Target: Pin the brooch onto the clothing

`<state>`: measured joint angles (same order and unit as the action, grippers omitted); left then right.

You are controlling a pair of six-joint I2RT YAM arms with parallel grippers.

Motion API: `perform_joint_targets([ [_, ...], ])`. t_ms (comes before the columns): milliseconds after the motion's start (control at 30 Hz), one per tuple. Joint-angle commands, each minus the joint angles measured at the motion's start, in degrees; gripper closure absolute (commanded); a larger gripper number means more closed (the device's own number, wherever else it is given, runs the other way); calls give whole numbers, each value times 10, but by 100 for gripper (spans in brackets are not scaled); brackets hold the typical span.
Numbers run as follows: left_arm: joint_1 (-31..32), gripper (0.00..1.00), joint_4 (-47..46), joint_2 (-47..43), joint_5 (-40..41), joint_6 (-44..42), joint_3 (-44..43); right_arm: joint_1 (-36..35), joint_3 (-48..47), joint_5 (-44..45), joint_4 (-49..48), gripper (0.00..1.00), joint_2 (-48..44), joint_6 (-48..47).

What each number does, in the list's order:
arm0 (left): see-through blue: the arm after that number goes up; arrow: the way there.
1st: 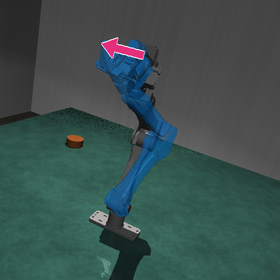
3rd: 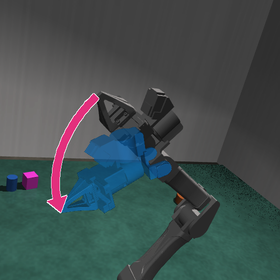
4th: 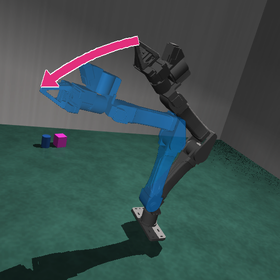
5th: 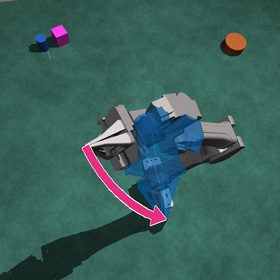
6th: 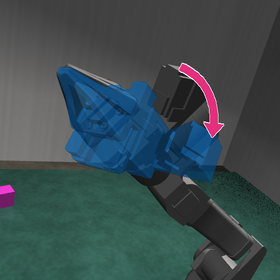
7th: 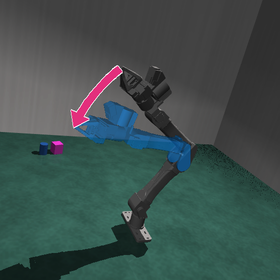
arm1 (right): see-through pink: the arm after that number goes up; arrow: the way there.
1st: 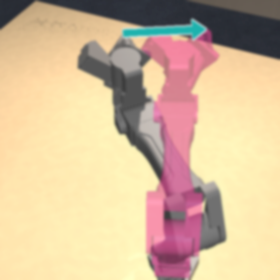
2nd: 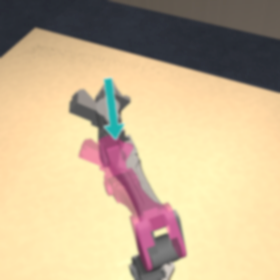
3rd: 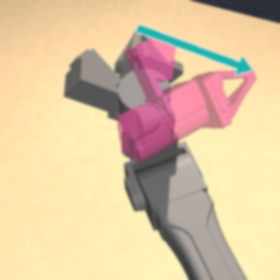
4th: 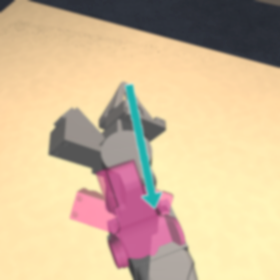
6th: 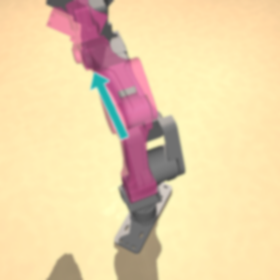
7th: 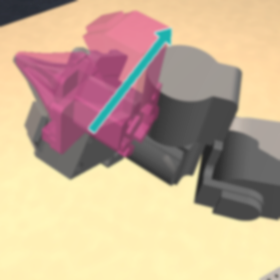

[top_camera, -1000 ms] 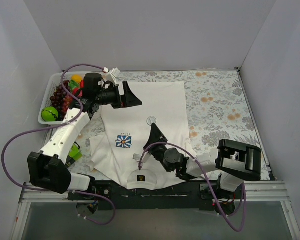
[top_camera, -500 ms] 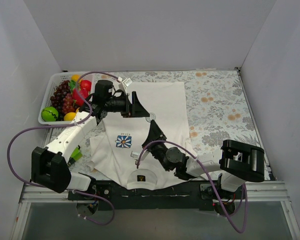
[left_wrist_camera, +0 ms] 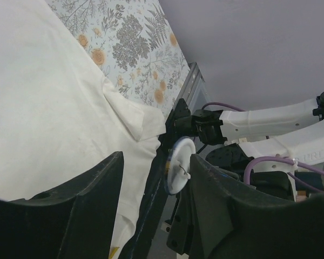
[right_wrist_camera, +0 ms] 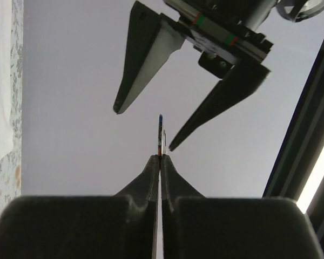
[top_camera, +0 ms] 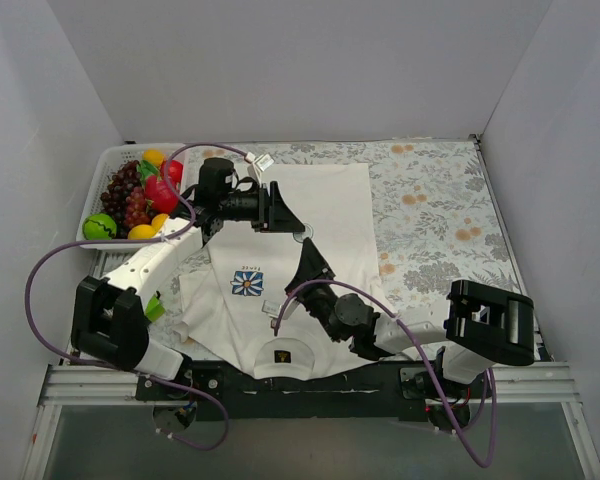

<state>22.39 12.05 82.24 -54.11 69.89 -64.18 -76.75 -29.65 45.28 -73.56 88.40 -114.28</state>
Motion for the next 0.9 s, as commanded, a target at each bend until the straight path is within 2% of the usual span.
perform_joint_targets([
  [0,5,50,-11,26,-32,-4,-23,-7,-4,3,-345,99,-15,-33],
  [167,6,63,1,37,-39,-12,-41,-8,-4,8,-345,99,-10,-24],
  [300,8,87,2,42,-46,-15,-45,-7,2,6,-345,99,-10,-16],
  [333,9,98,2,42,-56,-16,-45,-8,2,7,-345,99,-10,-16],
  [533,11,100,2,32,-47,-18,-43,-7,-8,29,-346,99,-18,34],
  [667,11,100,3,14,19,-16,-44,-7,-18,55,-345,73,-48,130],
  [700,11,100,3,11,35,-15,-44,-7,-17,69,-337,65,-55,146],
  [733,11,100,3,6,50,-13,-44,-7,-16,76,-306,61,-64,167],
  [767,11,100,3,1,79,-12,-44,-8,-16,83,-262,56,-87,192],
  [800,11,100,-2,-10,94,-9,-41,-7,-24,105,-211,46,-102,273],
  [833,11,100,-4,-15,108,-8,-40,-6,-32,115,-154,41,-117,322],
  [867,10,100,-5,-20,124,-6,-36,-5,-40,120,-13,36,-154,373],
])
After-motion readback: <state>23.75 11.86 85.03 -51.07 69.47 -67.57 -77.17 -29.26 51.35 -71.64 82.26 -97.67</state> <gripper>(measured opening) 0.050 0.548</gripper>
